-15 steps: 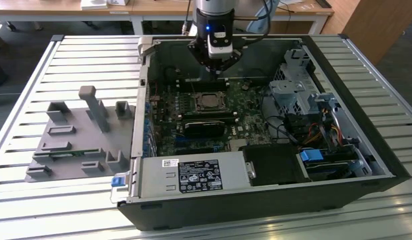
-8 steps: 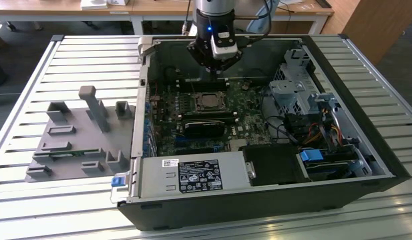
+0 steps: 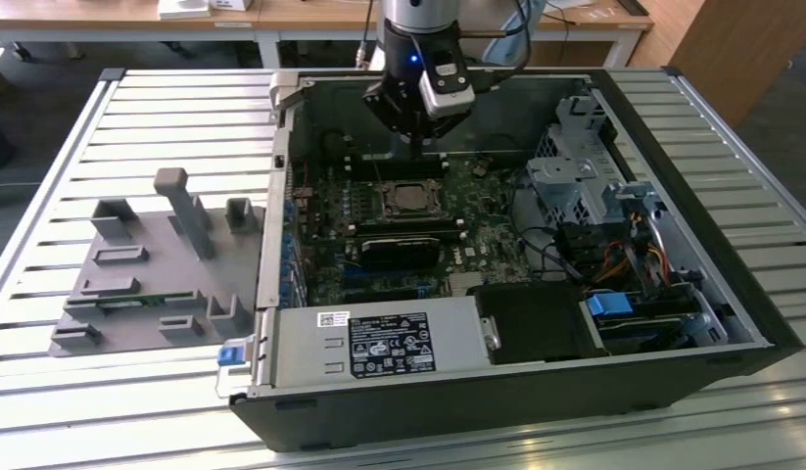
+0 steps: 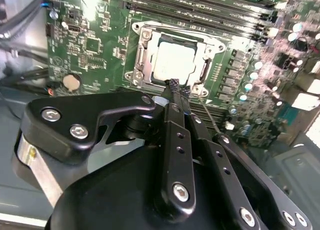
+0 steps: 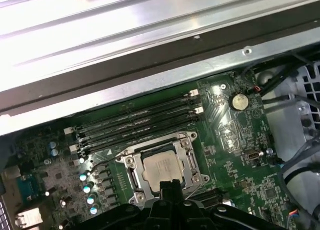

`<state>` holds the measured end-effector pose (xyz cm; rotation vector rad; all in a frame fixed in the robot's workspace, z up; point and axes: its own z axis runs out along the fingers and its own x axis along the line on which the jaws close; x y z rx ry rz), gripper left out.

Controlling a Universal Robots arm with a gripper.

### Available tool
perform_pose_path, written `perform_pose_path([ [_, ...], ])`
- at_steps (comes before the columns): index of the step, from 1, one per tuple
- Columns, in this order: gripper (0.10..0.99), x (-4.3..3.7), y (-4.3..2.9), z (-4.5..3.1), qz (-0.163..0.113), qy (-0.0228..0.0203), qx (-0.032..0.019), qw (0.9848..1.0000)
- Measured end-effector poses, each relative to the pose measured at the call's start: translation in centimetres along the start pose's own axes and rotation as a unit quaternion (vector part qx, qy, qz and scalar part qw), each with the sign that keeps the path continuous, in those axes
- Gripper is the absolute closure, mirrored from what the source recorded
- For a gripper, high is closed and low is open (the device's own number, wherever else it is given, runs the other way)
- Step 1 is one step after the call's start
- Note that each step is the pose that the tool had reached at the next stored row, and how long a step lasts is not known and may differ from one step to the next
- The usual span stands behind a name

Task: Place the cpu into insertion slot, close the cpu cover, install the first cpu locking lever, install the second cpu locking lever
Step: 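Install the first cpu locking lever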

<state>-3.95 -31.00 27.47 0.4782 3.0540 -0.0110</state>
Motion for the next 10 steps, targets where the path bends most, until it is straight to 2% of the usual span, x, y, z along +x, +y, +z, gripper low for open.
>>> perform_pose_path([
  [2,0.980,0.00,0.00,0.02,-0.011,0.0033,0.0009,0.9999],
  [5,0.980,0.01,0.00,0.03,-0.035,0.0048,0.0004,0.9994],
  [10,0.980,0.01,0.00,0.06,-0.081,0.0047,-0.0018,0.9967],
])
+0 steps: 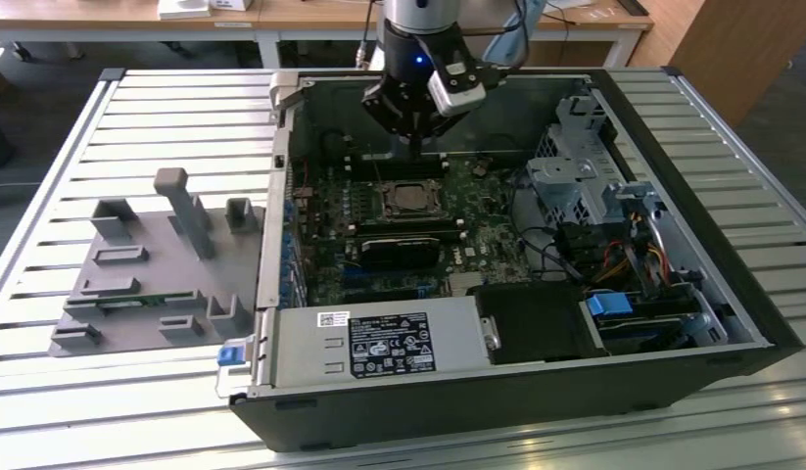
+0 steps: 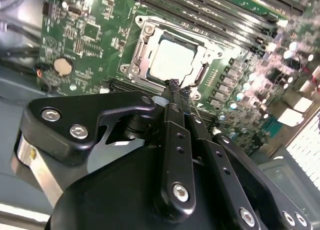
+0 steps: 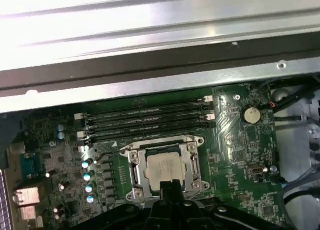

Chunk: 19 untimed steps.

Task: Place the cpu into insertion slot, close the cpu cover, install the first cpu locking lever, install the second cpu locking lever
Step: 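Install the first cpu locking lever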

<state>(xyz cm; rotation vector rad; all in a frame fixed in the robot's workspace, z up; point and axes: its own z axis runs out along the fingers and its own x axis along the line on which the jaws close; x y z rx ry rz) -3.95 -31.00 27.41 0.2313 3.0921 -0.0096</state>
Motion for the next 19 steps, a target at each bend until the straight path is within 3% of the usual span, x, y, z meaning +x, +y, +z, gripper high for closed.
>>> perform_pose_path([
  [4,0.980,0.00,0.00,0.01,-0.036,-0.0001,-0.0015,0.9993],
  [10,0.980,0.00,0.00,0.03,-0.086,-0.0003,-0.0035,0.9963],
  [14,0.980,0.29,-0.05,0.05,-0.087,-0.0003,-0.0037,0.9962],
  [19,0.980,1.67,-0.25,0.03,-0.084,-0.0003,-0.0035,0.9965],
])
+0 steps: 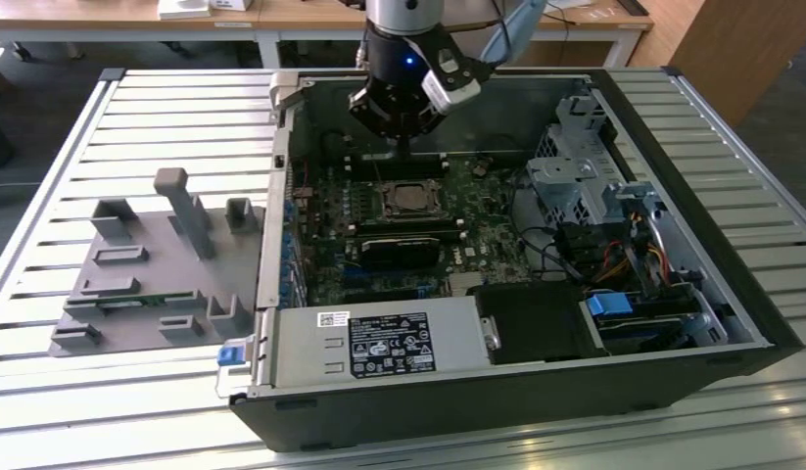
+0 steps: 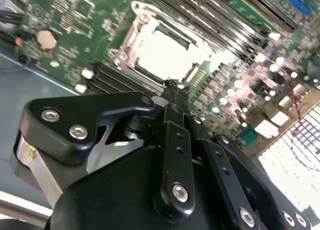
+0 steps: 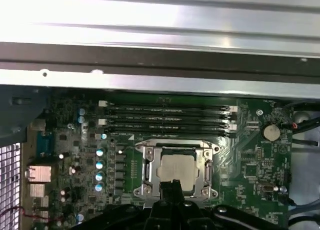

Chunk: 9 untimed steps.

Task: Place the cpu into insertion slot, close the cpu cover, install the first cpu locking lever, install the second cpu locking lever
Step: 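Install the first cpu locking lever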

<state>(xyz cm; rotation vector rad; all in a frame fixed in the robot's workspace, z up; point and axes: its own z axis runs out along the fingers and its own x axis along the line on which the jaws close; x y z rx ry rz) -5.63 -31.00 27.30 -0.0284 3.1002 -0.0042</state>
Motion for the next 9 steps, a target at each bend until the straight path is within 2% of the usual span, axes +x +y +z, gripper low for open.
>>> perform_pose_path([
  [9,0.980,2.53,0.01,0.06,0.000,0.0000,0.0000,1.0000],
])
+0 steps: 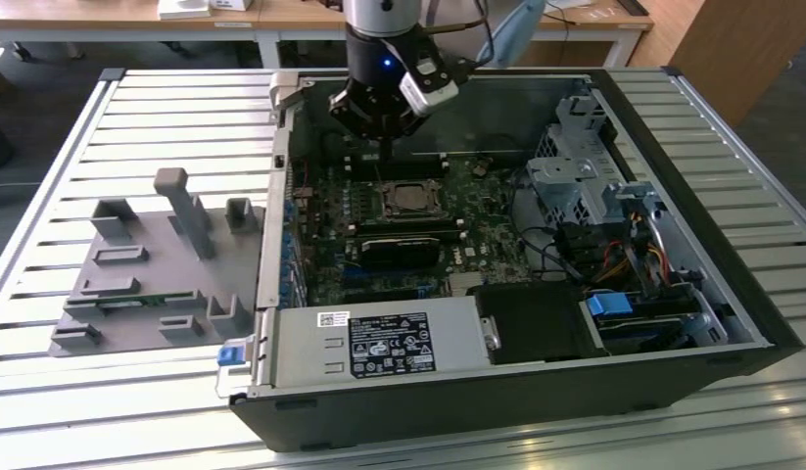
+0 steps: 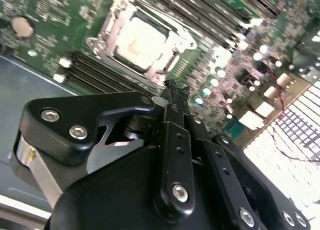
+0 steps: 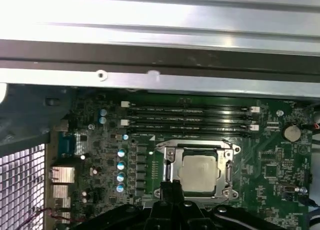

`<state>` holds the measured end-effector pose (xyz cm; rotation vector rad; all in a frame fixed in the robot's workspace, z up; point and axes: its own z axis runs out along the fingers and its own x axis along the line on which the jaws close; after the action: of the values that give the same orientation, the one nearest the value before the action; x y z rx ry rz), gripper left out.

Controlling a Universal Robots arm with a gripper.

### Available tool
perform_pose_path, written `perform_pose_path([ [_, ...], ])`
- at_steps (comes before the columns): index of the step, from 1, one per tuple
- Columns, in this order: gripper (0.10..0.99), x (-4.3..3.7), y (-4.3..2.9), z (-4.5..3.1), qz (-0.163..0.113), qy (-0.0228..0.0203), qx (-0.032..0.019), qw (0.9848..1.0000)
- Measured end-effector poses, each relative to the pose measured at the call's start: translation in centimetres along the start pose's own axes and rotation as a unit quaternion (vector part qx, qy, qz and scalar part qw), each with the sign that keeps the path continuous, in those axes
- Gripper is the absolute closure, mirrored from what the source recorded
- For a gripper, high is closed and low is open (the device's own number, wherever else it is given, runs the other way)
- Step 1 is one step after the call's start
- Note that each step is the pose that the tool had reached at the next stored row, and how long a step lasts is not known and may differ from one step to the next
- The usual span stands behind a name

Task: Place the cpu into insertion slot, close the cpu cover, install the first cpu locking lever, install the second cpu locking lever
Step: 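Install the first cpu locking lever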

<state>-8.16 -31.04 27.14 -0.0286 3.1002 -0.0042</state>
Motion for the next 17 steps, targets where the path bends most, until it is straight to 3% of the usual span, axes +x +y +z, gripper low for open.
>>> perform_pose_path([
  [11,0.980,2.17,0.04,0.21,0.000,0.0000,0.0000,1.0000],
  [17,0.980,2.55,0.31,0.46,0.000,0.0000,0.0000,1.0000],
])
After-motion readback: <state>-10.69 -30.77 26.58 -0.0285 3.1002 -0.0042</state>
